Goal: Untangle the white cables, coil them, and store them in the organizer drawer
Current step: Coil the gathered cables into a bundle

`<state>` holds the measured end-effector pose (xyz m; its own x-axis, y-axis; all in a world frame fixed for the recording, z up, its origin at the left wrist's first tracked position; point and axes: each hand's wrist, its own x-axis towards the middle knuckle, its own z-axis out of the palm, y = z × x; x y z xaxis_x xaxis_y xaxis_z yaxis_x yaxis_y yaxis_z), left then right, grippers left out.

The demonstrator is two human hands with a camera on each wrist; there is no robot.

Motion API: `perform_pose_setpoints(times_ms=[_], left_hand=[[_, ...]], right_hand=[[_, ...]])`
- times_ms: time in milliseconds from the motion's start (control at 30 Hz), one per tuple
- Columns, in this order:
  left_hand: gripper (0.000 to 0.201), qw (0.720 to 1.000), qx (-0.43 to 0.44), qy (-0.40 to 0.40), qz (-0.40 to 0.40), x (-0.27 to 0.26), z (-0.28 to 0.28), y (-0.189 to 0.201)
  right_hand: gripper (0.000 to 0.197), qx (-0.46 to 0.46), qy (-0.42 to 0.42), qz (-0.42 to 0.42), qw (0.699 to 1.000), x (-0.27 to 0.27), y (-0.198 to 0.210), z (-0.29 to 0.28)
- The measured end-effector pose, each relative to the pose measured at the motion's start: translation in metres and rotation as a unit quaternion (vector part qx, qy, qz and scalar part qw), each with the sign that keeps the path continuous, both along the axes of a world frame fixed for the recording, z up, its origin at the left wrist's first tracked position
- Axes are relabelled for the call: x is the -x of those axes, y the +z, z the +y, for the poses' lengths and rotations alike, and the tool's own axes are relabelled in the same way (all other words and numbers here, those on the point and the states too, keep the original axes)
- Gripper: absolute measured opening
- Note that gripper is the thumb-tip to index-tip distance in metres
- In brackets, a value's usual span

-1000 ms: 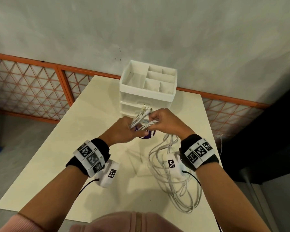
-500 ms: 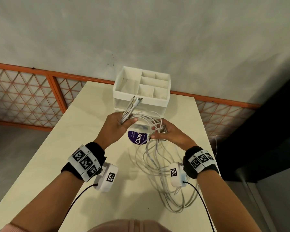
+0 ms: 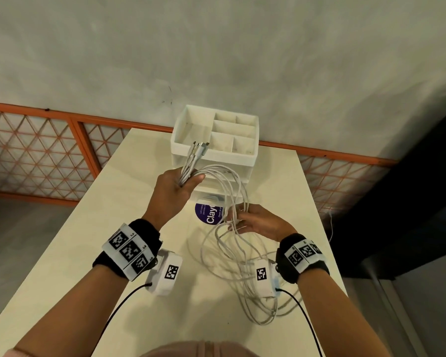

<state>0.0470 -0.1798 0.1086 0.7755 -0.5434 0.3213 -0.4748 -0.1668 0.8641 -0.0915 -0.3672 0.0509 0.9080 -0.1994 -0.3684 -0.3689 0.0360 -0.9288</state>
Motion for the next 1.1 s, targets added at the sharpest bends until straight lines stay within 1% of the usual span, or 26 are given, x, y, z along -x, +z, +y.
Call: perform_pose_setpoints(times_ms=[33,100,133,200,233,300,333,367,400,433,467,500,533,567,600,633,667,700,800,867,933,967,1000,1033,1100], left_hand=[[0.026,1.000,0.006,0.010,0.002,-0.001,0.000,0.000],[0.021,0.999,0.020,0.025,0.005,-0.004,0.003,0.001],[0.021,0.999,0.025,0.030,0.005,-0.006,0.005,0.001],[0.023,0.999,0.027,0.036,0.004,-0.007,0.010,-0.001],[0.024,0.999,0.025,0.036,0.003,-0.006,0.011,-0.002],[0.027,0.999,0.021,0.037,0.000,-0.003,0.011,-0.005],[0.028,0.999,0.022,0.039,0.000,-0.002,0.010,-0.005],[0.028,0.999,0.025,0.039,0.000,0.000,0.009,-0.005],[0.027,0.999,0.027,0.039,0.000,0.001,0.009,-0.004],[0.026,0.999,0.029,0.040,0.000,0.002,0.009,-0.003],[0.024,0.999,0.031,0.041,0.001,0.002,0.009,-0.001],[0.021,0.998,0.034,0.045,0.003,0.001,0.010,0.000],[0.020,0.998,0.036,0.052,0.007,0.000,0.011,0.002],[0.022,0.997,0.038,0.062,0.012,-0.002,0.012,0.002],[0.024,0.997,0.038,0.070,0.017,-0.003,0.013,0.002],[0.028,0.996,0.039,0.076,0.021,-0.004,0.014,0.002],[0.031,0.996,0.041,0.078,0.027,-0.005,0.014,0.001],[0.033,0.995,0.043,0.078,0.033,-0.005,0.015,0.000],[0.035,0.995,0.044,0.078,0.044,-0.004,0.014,-0.002],[0.035,0.995,0.045,0.079,0.049,-0.004,0.015,-0.001],[0.035,0.994,0.054,0.078,0.062,-0.006,0.015,0.001],[0.034,0.993,0.058,0.077,0.065,-0.008,0.015,0.002],[0.032,0.993,0.061,0.075,0.065,-0.008,0.015,0.003],[0.029,0.993,0.065,0.074,0.064,-0.009,0.016,0.003],[0.028,0.993,0.067,0.076,0.060,-0.010,0.017,0.005]], right_hand=[[0.026,0.041,0.010,0.024,0.999,0.001,0.001,-0.001],[0.019,0.083,-0.003,0.044,0.996,0.003,0.004,-0.005],[0.017,0.100,-0.024,0.034,0.994,0.005,0.004,-0.010],[0.014,0.161,-0.082,-0.001,0.983,0.008,0.001,-0.022],[0.016,0.213,-0.112,-0.011,0.970,0.008,-0.001,-0.029],[0.026,0.325,-0.169,-0.008,0.930,0.008,-0.003,-0.038],[0.030,0.362,-0.198,-0.004,0.911,0.008,-0.003,-0.040],[0.030,0.382,-0.221,-0.005,0.897,0.008,-0.003,-0.041],[0.025,0.387,-0.243,-0.007,0.889,0.008,-0.003,-0.041],[0.016,0.376,-0.265,-0.004,0.888,0.009,-0.002,-0.041],[0.006,0.344,-0.280,-0.004,0.896,0.010,-0.003,-0.041],[0.004,0.298,-0.284,-0.011,0.911,0.013,-0.002,-0.040],[0.013,0.236,-0.277,-0.025,0.931,0.017,-0.002,-0.039],[0.020,0.154,-0.264,-0.048,0.951,0.021,-0.001,-0.036],[0.024,0.066,-0.256,-0.075,0.961,0.025,0.000,-0.035],[0.027,0.006,-0.261,-0.097,0.960,0.028,0.001,-0.035],[0.030,-0.031,-0.274,-0.116,0.954,0.030,0.003,-0.035],[0.033,-0.040,-0.290,-0.122,0.948,0.031,0.005,-0.035],[0.034,0.006,-0.319,-0.121,0.940,0.036,0.012,-0.037],[0.035,-0.035,-0.301,-0.109,0.947,0.040,0.015,-0.036],[0.036,-0.079,-0.267,-0.071,0.958,0.042,0.016,-0.032],[0.035,-0.068,-0.250,-0.047,0.965,0.043,0.015,-0.029],[0.034,-0.027,-0.228,-0.021,0.973,0.044,0.014,-0.027],[0.034,0.043,-0.202,-0.002,0.978,0.045,0.012,-0.024],[0.035,0.164,-0.153,-0.005,0.974,0.046,0.008,-0.019]])
